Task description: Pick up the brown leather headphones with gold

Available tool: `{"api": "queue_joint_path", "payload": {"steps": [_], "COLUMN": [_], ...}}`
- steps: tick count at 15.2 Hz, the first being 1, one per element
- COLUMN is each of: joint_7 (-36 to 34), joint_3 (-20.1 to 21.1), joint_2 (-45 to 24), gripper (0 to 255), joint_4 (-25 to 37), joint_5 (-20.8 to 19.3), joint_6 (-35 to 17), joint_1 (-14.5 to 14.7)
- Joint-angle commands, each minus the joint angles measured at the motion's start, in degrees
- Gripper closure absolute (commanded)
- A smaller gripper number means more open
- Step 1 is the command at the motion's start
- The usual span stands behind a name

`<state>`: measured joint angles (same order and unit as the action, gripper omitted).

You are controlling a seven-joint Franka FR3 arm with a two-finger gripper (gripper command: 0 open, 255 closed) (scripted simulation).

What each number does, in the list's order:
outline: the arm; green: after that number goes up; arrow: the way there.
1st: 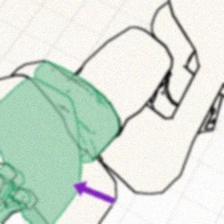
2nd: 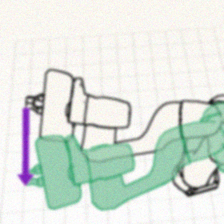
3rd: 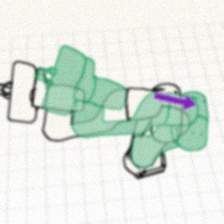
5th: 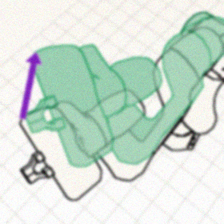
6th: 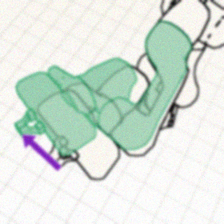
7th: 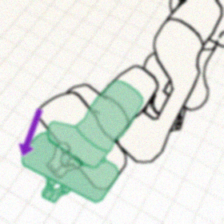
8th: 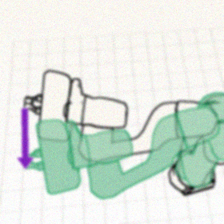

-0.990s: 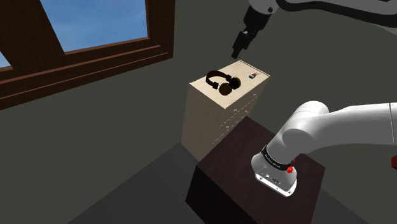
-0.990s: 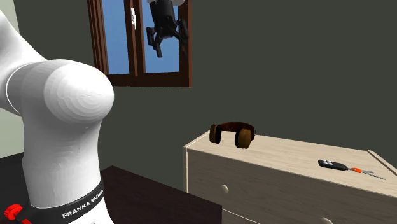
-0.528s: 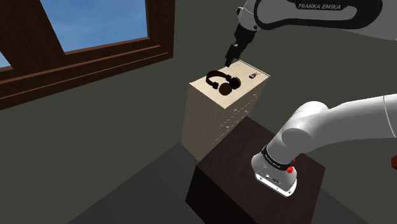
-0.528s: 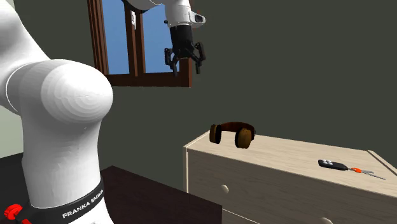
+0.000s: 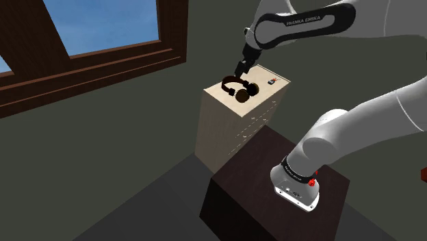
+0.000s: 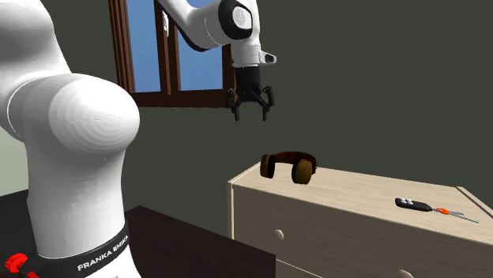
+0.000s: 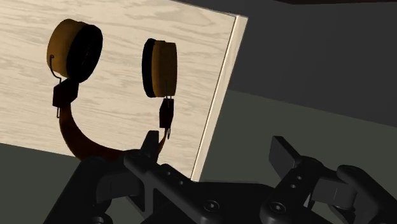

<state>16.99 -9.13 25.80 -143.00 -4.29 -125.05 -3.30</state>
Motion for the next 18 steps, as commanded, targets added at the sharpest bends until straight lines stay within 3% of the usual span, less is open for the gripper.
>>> {"api": "queue_joint_path", "payload": {"steps": [1, 9, 18], "joint_7": [1.67, 10.55, 12.61], "joint_3": [-1.45, -6.38, -6.42], "joint_2": [-3.77, -20.88, -25.43], "gripper": [0, 0, 0], "joint_4": [0.03, 4.13, 2.34], "joint_5": [0.58, 7.02, 9.56], "joint_6": [-3.45, -14.49, -20.59], "joint_1": [0.0, 0.65, 0.84]}}
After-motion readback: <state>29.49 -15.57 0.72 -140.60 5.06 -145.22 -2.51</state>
